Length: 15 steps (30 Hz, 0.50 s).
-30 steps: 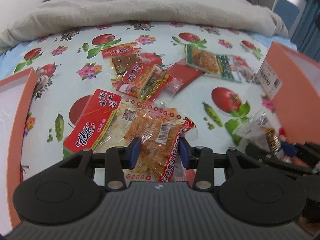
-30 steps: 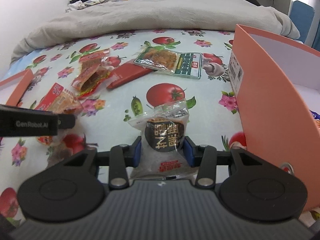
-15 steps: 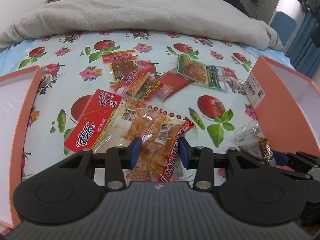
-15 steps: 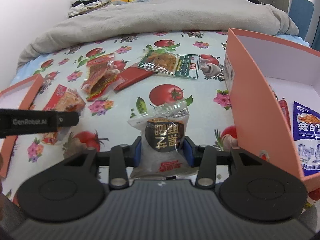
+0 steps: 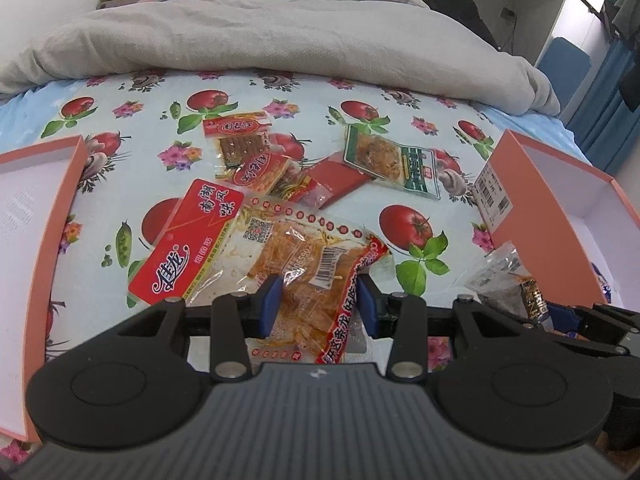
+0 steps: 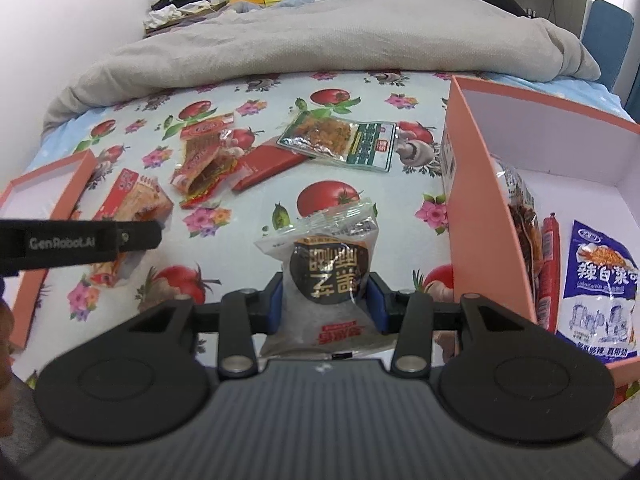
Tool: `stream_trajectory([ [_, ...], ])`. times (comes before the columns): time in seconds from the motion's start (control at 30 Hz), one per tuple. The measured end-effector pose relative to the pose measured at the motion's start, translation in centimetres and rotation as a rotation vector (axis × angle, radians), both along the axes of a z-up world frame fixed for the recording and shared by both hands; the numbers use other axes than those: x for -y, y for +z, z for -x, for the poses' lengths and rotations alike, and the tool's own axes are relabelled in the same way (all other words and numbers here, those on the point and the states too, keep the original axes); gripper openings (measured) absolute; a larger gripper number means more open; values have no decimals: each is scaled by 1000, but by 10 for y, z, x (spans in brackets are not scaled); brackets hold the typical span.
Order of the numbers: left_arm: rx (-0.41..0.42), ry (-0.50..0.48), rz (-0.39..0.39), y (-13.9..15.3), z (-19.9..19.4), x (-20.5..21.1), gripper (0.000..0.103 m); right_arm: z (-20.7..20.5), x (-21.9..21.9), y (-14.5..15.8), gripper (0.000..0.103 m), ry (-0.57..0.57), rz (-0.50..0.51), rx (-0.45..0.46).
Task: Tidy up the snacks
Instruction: 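Lift both packets and carry them with both tools toward the pink box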
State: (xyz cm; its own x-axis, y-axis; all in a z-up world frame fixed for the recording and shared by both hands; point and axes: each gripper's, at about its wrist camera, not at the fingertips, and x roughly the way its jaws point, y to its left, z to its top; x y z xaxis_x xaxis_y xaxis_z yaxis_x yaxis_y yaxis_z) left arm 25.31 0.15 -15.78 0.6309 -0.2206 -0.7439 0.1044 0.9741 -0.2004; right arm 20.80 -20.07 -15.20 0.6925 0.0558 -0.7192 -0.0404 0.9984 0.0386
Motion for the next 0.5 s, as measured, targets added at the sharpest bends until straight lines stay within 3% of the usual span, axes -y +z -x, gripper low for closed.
stream_trajectory([
  [0.5,58,-20,6,64,3,18,47,-3,12,62,46,21,-51,65],
])
